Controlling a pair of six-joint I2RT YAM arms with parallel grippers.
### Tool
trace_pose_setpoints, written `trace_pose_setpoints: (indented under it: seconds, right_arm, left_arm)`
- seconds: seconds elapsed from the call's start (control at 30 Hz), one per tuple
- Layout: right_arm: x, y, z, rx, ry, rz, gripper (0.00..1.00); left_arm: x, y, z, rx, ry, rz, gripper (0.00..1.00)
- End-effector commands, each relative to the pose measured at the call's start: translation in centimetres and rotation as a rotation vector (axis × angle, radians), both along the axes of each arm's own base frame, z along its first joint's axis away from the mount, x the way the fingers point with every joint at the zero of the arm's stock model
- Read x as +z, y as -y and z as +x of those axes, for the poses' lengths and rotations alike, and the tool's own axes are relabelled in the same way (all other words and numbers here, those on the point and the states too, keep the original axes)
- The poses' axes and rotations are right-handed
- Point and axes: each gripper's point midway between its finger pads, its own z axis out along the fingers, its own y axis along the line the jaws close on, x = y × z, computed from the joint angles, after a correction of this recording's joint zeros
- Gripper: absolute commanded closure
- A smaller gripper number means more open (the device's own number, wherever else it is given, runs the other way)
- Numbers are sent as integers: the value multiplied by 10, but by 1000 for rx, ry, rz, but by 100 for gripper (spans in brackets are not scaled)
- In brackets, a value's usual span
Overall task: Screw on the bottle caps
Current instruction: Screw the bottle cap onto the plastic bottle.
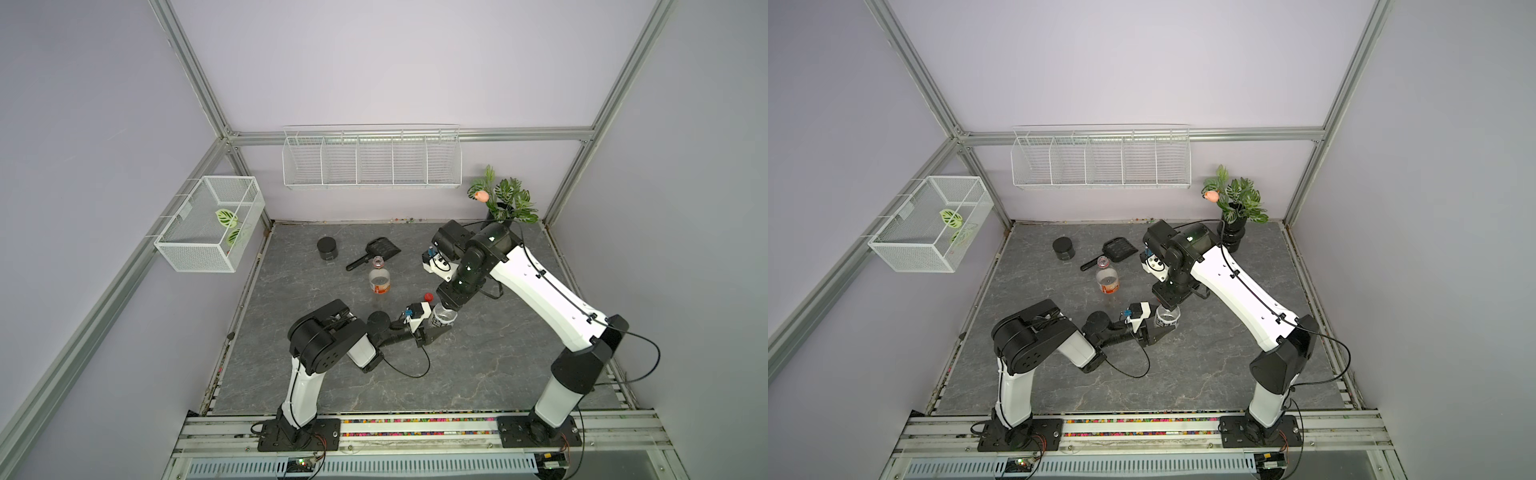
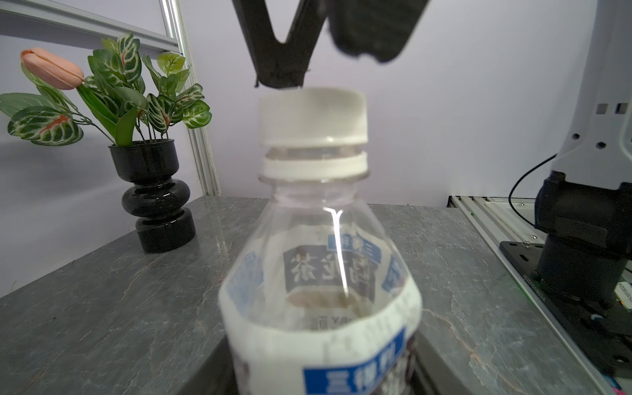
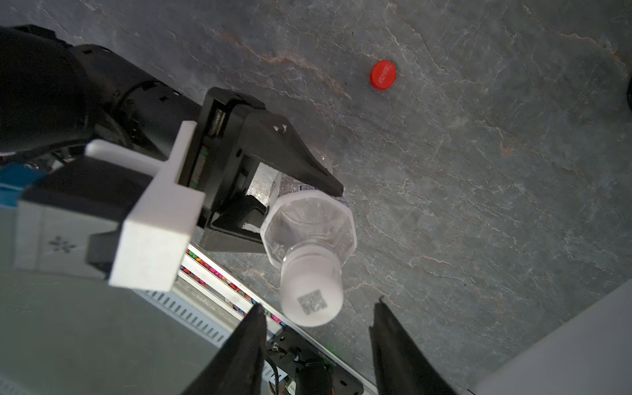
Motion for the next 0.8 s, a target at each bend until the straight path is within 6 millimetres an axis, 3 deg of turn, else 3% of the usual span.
trace_pose_setpoints:
  seconds: [0.0,0.6,0.77]
  right_arm:
    - [2,4,-4,38,-8,-37,47]
    - [-17,-7,-11,65,-84,-49,63]
    - [-21,-5,-12,32,-95,-60,75]
  left_arm:
    - [-28,1,-1,-16,-55,69,51]
    - [-27,1,-2,-19,-61,67,51]
    - [-28,1,-2,-19,-59,68,51]
